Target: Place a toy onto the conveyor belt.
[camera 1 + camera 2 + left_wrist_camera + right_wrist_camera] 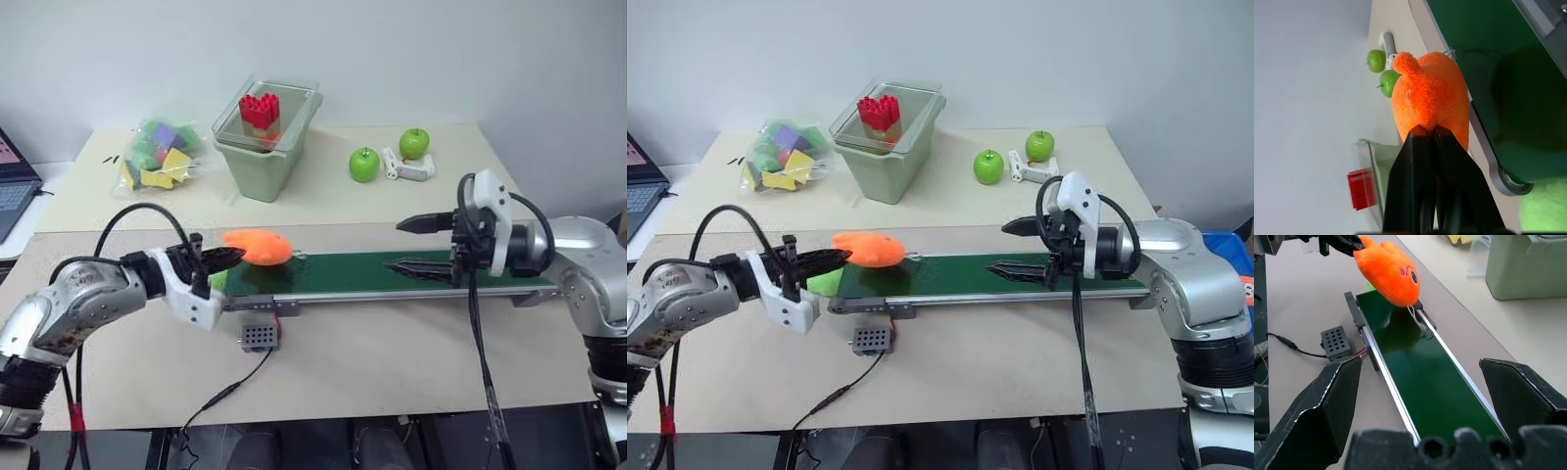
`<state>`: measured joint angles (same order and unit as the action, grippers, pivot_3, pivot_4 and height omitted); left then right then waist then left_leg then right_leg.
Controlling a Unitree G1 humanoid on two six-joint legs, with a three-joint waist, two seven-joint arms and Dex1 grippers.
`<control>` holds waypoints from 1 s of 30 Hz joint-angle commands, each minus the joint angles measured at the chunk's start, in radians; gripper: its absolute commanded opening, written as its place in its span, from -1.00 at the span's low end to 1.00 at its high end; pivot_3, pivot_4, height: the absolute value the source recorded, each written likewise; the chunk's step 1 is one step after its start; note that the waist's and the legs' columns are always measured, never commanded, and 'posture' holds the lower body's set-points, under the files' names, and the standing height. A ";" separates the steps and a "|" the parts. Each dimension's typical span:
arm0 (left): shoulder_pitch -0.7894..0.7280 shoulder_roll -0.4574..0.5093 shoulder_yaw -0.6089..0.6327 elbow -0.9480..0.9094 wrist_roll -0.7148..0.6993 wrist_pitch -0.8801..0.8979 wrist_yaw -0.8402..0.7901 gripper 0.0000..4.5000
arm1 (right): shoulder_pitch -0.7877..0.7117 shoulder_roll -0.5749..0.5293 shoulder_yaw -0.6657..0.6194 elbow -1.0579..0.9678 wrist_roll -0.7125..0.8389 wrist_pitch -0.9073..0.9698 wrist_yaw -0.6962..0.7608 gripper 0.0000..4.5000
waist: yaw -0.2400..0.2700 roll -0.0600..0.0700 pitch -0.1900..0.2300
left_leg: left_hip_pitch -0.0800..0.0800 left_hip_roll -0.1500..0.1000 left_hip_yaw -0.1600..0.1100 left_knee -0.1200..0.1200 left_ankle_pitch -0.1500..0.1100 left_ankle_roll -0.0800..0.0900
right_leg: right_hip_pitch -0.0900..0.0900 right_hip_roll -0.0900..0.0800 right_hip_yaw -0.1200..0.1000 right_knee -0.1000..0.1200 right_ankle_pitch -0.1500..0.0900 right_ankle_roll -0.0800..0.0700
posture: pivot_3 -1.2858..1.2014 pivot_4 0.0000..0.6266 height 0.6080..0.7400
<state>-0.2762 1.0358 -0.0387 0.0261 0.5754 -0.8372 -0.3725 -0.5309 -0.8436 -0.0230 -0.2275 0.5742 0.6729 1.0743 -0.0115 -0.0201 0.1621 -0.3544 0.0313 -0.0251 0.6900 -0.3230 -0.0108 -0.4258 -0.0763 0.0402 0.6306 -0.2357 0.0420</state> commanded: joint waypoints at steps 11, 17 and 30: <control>0.007 -0.060 -0.006 0.140 0.399 0.009 0.489 -0.98 | 0.055 0.008 -0.087 -0.078 0.021 -0.012 -0.060 1.00 | 0.003 0.000 0.000 | 0.000 0.000 0.000 0.000 0.000 0.000 | 0.001 0.000 -0.001 0.002 0.000 0.001 | 0.03 -0.52 1.00; 0.001 -0.082 -0.065 0.137 0.396 0.000 0.529 -0.98 | 0.070 -0.001 -0.107 -0.099 0.028 -0.002 -0.075 1.00 | 0.001 0.000 0.000 | 0.000 0.000 0.000 0.000 0.000 0.000 | 0.001 0.000 -0.001 0.002 0.001 0.001 | 0.03 -0.52 1.00; -0.005 -0.069 -0.138 0.177 0.333 -0.061 0.469 -0.98 | 0.116 -0.012 -0.144 -0.149 0.049 0.015 -0.117 1.00 | 0.000 0.000 0.000 | 0.000 0.000 0.000 0.001 0.000 0.000 | 0.001 0.000 -0.001 0.004 0.001 0.001 | 0.03 -0.52 1.00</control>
<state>-0.2707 0.9497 -0.1663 0.1931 0.9449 -0.8779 0.1194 -0.4151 -0.8383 -0.1275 -0.3411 0.6083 0.6859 0.9683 -0.0114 -0.0202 0.1620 -0.3542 0.0313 -0.0252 0.6911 -0.3229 -0.0109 -0.4252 -0.0766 0.0395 0.6346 -0.2350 0.0430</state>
